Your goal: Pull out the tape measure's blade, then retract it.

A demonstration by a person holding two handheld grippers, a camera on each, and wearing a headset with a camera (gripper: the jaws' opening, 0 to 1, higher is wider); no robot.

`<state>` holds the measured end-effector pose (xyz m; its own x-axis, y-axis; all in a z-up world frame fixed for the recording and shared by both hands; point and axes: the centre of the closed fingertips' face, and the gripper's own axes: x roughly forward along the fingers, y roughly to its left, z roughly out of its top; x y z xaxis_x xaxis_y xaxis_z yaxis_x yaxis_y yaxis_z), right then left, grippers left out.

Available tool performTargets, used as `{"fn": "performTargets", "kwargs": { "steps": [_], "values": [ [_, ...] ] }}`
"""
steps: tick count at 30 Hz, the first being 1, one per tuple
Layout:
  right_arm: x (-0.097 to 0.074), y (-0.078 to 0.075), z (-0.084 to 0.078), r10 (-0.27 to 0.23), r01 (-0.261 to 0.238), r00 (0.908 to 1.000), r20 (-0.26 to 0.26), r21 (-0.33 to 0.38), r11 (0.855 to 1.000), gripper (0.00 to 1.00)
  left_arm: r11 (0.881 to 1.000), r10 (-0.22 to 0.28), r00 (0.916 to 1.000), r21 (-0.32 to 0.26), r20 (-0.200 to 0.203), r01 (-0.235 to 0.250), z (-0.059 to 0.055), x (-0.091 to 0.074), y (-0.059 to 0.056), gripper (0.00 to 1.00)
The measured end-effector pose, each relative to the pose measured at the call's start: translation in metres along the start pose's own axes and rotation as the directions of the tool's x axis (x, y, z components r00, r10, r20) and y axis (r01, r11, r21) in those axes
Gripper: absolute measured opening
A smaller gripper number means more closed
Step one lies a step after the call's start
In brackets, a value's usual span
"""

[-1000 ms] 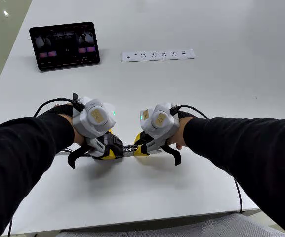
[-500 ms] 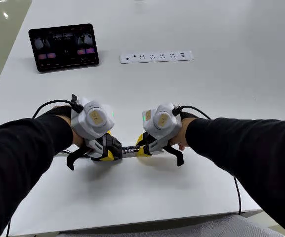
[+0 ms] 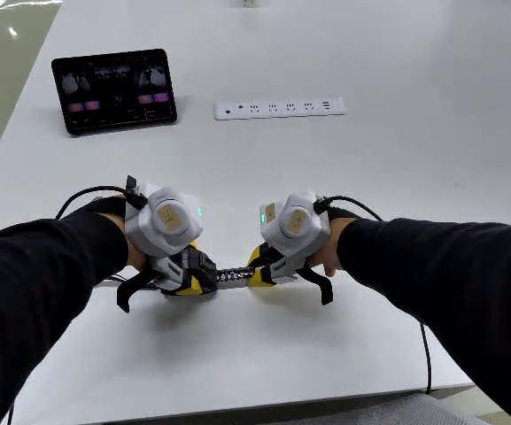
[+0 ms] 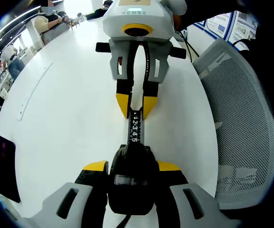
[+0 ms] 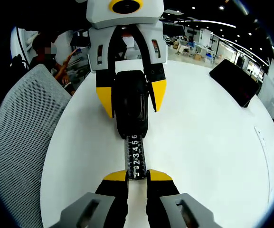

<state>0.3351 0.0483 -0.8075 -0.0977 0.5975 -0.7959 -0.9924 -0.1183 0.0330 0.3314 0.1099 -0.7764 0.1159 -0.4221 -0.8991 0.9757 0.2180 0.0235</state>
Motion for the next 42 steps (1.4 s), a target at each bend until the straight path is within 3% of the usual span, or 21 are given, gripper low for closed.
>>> {"fn": "performTargets", "kwargs": {
  "steps": [42],
  "values": [
    [-0.017,-0.004,-0.023,-0.012,0.013,0.9996,-0.026,0.015,1.000,0.10,1.000,0.001,1.0000,0.005,-0.004,-0.001,0.000,0.003,0.002,0.32]
  ]
}}
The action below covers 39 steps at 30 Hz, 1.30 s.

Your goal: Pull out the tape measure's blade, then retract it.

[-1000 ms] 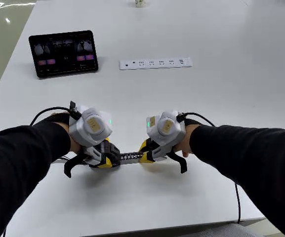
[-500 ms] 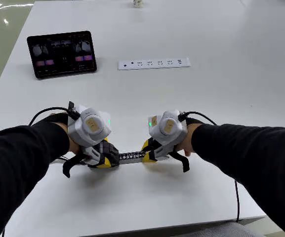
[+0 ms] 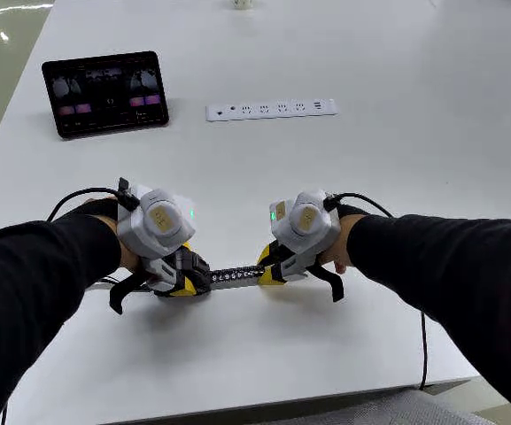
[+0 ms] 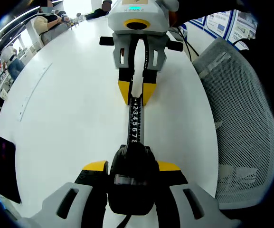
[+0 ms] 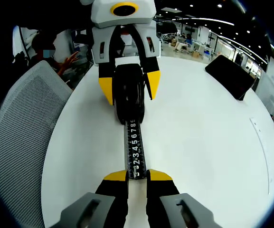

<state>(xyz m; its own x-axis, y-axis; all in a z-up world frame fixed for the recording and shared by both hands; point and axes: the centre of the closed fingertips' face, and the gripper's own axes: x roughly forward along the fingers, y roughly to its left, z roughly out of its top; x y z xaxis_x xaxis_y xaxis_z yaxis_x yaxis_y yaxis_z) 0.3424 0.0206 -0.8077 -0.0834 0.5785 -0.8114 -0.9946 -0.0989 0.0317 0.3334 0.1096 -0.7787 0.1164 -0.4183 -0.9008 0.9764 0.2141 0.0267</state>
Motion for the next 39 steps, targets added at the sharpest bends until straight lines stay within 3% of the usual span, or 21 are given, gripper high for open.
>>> {"fn": "performTargets", "kwargs": {
  "steps": [39],
  "values": [
    [-0.011,0.002,-0.015,-0.011,0.011,0.9999,-0.002,0.017,1.000,0.10,1.000,0.002,1.0000,0.009,-0.004,-0.002,-0.001,0.001,0.000,0.32]
  ]
}}
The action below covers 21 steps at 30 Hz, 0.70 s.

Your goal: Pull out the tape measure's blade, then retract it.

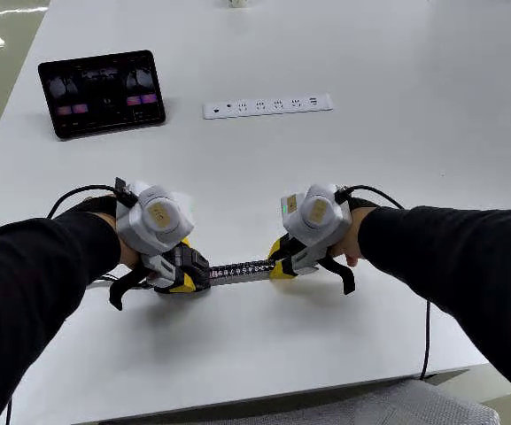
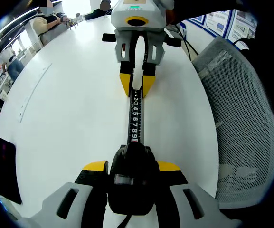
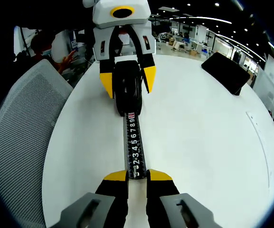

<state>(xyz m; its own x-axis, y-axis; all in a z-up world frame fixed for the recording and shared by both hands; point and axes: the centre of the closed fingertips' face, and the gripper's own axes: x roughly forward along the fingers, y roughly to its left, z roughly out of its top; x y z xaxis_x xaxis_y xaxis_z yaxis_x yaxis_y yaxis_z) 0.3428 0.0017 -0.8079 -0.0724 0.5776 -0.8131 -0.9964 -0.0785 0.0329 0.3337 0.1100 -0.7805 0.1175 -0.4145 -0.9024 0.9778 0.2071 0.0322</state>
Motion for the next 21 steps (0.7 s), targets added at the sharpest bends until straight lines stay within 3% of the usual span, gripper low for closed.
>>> {"fn": "performTargets", "kwargs": {
  "steps": [21],
  "values": [
    [-0.007,-0.001,-0.011,-0.003,0.003,1.0000,-0.006,0.002,1.000,0.10,1.000,0.000,1.0000,-0.003,0.000,0.000,0.001,-0.001,-0.001,0.32]
  ]
}}
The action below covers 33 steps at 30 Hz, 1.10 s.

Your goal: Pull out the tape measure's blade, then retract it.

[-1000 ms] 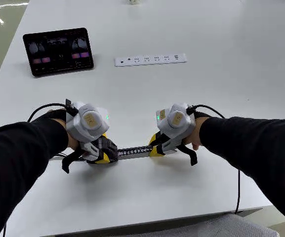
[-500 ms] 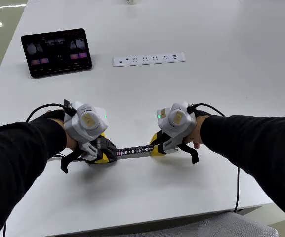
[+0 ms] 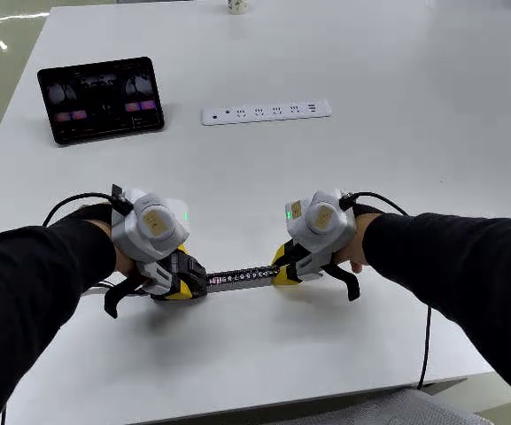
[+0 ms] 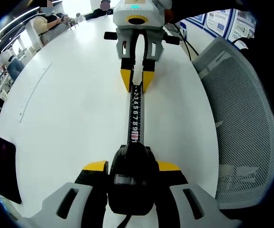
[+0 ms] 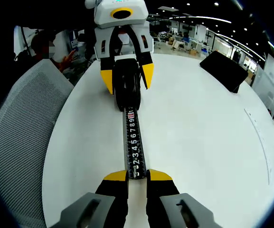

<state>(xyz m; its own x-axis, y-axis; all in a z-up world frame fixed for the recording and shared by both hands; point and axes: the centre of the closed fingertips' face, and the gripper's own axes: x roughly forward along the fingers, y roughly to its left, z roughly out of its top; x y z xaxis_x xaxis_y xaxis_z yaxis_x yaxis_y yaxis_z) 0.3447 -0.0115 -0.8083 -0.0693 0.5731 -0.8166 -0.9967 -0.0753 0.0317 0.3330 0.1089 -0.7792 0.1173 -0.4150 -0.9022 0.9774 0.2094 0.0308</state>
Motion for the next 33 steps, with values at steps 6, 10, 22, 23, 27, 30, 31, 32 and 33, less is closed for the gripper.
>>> {"fn": "performTargets", "kwargs": {
  "steps": [6,10,22,23,27,30,31,32,33],
  "values": [
    [-0.001,-0.001,-0.004,-0.004,0.004,1.0000,-0.005,0.002,1.000,0.10,1.000,-0.001,1.0000,0.000,0.001,0.001,0.001,0.000,0.000,0.32],
    [-0.002,-0.001,-0.005,-0.004,0.004,1.0000,-0.008,0.001,1.000,0.10,1.000,0.000,1.0000,0.000,0.003,0.000,0.001,-0.001,-0.001,0.32],
    [-0.009,-0.001,-0.014,-0.008,0.008,0.9998,-0.019,0.005,1.000,0.10,1.000,0.004,1.0000,0.000,0.007,-0.004,0.001,-0.001,-0.001,0.32],
    [-0.010,-0.001,-0.014,-0.008,0.008,0.9998,-0.020,0.005,1.000,0.10,1.000,0.004,1.0000,0.000,0.008,-0.004,0.001,-0.001,-0.001,0.32],
    [-0.012,-0.001,-0.017,-0.009,0.009,0.9998,-0.019,0.013,1.000,0.10,1.000,0.003,1.0000,-0.001,0.009,-0.003,0.002,-0.001,-0.001,0.32],
    [-0.014,-0.001,-0.019,-0.012,0.012,0.9997,-0.020,0.018,1.000,0.10,1.000,0.001,0.9999,-0.002,0.010,-0.001,0.002,-0.001,-0.001,0.32],
    [-0.014,-0.001,-0.019,-0.013,0.013,0.9997,-0.019,0.020,1.000,0.10,1.000,0.000,0.9999,-0.003,0.010,0.000,0.002,-0.001,-0.001,0.32],
    [-0.015,-0.002,-0.020,-0.013,0.013,0.9997,-0.019,0.022,1.000,0.10,1.000,0.000,0.9999,-0.003,0.011,0.000,0.002,-0.001,-0.001,0.32],
    [-0.015,-0.002,-0.021,-0.013,0.013,0.9997,-0.019,0.021,1.000,0.10,1.000,0.000,0.9999,-0.003,0.010,0.000,0.002,-0.001,-0.002,0.32]
  ]
}}
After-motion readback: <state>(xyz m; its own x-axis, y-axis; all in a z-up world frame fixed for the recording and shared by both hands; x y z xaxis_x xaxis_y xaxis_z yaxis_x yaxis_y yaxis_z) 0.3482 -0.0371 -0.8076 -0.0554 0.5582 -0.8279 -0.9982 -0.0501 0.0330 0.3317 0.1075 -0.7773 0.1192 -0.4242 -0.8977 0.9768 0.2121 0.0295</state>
